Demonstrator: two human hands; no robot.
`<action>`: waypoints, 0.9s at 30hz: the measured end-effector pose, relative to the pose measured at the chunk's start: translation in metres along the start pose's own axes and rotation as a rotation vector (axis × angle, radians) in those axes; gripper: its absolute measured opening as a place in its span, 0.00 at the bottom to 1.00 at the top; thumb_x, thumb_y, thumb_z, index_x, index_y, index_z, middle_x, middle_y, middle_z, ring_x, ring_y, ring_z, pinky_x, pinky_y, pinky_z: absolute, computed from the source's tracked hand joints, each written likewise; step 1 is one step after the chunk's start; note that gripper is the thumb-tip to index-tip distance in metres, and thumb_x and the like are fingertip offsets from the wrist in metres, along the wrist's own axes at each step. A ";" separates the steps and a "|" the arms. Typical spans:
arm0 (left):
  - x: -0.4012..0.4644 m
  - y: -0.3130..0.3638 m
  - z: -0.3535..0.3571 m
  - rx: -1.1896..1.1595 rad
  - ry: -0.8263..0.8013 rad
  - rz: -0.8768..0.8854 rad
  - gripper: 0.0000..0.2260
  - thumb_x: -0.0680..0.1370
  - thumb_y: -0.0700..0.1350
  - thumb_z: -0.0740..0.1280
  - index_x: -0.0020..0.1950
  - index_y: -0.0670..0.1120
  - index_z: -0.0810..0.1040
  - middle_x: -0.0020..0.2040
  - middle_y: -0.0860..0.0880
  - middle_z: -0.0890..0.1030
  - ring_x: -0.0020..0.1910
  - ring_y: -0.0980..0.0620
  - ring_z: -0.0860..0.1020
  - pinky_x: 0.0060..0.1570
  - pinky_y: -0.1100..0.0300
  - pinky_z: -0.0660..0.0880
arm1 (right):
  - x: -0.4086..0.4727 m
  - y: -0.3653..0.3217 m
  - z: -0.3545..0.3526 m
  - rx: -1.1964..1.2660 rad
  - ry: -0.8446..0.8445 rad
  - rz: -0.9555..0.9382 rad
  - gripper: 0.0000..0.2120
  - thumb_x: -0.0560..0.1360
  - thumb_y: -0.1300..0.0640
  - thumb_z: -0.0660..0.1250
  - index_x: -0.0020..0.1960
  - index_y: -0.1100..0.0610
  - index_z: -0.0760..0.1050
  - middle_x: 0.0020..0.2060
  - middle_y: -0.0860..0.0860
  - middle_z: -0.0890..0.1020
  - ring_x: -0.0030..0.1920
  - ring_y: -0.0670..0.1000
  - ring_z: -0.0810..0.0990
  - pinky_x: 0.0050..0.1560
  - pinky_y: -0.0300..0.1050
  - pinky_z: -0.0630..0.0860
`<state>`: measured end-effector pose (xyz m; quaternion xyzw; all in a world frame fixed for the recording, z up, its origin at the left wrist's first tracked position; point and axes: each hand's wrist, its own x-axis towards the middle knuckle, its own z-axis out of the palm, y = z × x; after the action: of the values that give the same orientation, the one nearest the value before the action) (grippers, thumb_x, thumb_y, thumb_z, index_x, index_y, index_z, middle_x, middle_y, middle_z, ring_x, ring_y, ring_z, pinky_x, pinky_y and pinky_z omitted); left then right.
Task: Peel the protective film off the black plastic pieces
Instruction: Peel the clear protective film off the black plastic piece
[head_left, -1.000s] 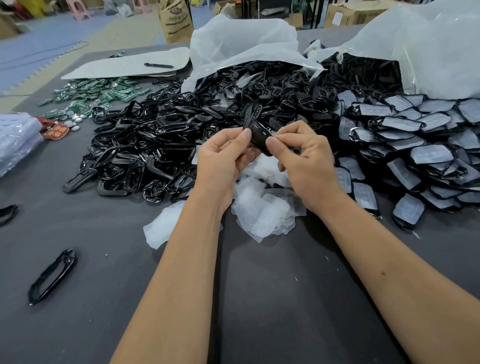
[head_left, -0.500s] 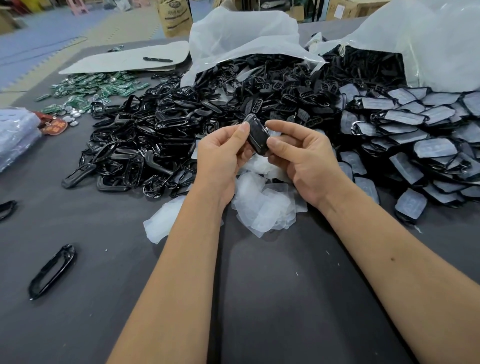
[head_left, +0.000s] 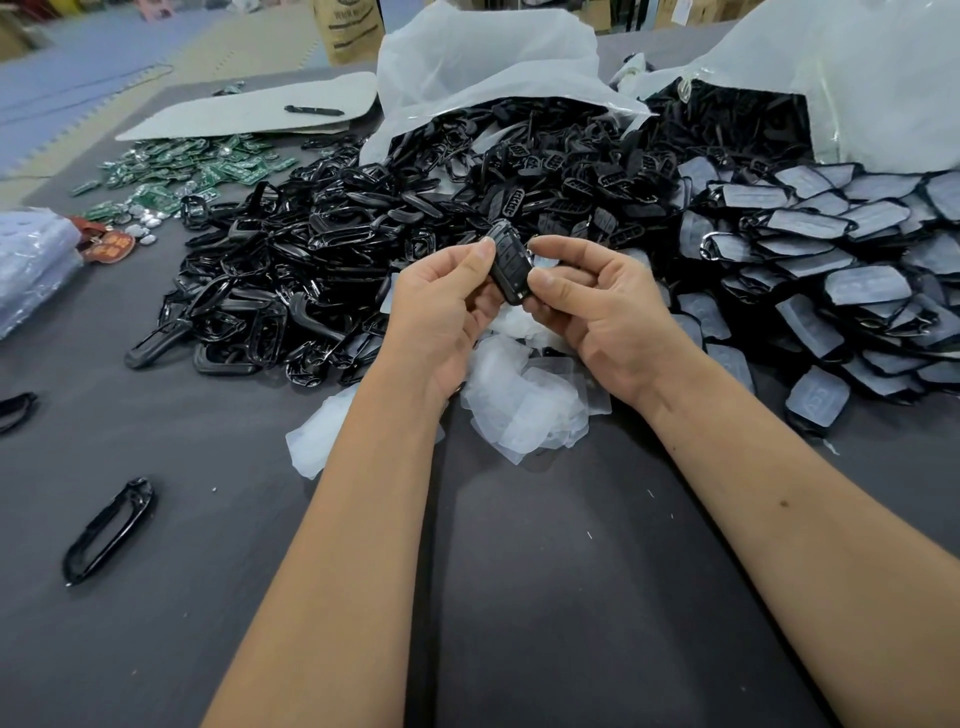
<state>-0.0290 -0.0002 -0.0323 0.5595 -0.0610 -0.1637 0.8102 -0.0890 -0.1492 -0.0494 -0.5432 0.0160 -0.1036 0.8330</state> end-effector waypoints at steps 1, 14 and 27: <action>-0.001 0.001 0.000 -0.003 -0.003 -0.003 0.09 0.84 0.40 0.67 0.46 0.39 0.82 0.38 0.46 0.82 0.31 0.56 0.74 0.32 0.68 0.73 | -0.001 0.000 0.001 0.011 -0.003 0.008 0.23 0.68 0.63 0.75 0.63 0.60 0.78 0.36 0.48 0.85 0.39 0.47 0.85 0.50 0.42 0.82; -0.004 -0.001 0.013 -0.087 -0.085 0.001 0.08 0.83 0.40 0.67 0.47 0.42 0.83 0.47 0.42 0.84 0.43 0.51 0.77 0.40 0.66 0.78 | -0.011 -0.029 -0.002 -0.009 0.081 -0.049 0.14 0.80 0.70 0.67 0.64 0.63 0.79 0.46 0.58 0.87 0.44 0.51 0.85 0.51 0.45 0.82; 0.008 0.003 0.132 -0.178 -0.442 -0.069 0.11 0.85 0.40 0.64 0.44 0.45 0.81 0.41 0.47 0.85 0.37 0.53 0.82 0.39 0.62 0.80 | -0.038 -0.119 -0.075 -0.323 0.219 -0.352 0.16 0.73 0.67 0.75 0.60 0.58 0.82 0.41 0.52 0.86 0.48 0.54 0.85 0.60 0.56 0.82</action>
<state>-0.0582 -0.1190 0.0180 0.4383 -0.2032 -0.3147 0.8170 -0.1546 -0.2559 0.0244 -0.6494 0.0277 -0.3009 0.6979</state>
